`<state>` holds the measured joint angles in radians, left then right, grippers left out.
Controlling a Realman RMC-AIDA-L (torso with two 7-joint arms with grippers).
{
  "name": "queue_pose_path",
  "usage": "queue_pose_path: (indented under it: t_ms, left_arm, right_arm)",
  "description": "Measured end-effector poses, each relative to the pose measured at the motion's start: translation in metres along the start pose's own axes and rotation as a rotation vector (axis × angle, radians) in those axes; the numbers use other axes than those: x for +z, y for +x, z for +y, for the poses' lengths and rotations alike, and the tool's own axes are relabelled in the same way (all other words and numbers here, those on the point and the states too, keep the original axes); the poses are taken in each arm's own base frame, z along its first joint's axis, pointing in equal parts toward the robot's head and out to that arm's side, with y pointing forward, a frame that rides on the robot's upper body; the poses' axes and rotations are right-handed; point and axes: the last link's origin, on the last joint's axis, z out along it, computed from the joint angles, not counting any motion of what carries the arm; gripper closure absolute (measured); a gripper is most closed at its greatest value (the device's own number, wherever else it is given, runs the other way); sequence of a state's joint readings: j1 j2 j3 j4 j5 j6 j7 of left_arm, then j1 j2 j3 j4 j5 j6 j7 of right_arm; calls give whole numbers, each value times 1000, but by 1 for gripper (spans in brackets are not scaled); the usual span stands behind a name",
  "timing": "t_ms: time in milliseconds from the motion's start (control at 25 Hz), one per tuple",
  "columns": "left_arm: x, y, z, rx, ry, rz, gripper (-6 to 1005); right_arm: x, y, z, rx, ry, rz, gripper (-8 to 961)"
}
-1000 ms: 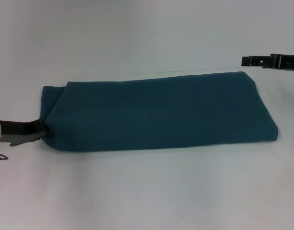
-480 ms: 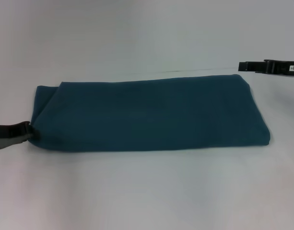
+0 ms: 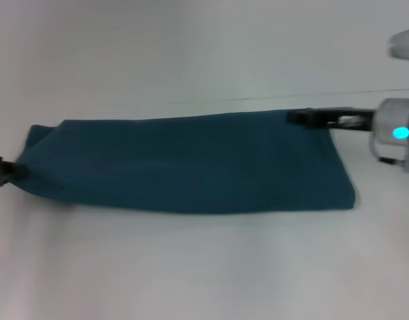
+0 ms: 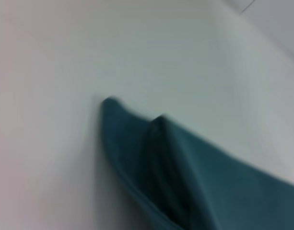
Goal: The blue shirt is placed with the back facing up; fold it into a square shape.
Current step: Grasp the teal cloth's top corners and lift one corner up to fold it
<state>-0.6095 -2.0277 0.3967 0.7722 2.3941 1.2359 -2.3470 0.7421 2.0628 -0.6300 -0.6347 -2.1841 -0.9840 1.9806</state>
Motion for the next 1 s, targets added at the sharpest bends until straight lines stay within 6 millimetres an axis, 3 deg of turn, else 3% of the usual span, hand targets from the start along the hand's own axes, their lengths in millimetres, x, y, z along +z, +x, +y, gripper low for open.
queue_pose_path:
  t_ms: [320,520,680,1000]
  left_arm:
    - [-30,9,-10,39,-27,66,948]
    - [-41,14,-10,63,-54,98,946]
    - [-44,22,-2,89,-98,123,945]
    - [-39,43,27,145,-204,152,942]
  right_arm:
    - [60,14,49,-95,-40,24,716]
    - [81,16,76,-172,-67,38,942]
    - [91,19,90,-228,-83,62,954]
    - [98,26,101,-290,-97,90,954]
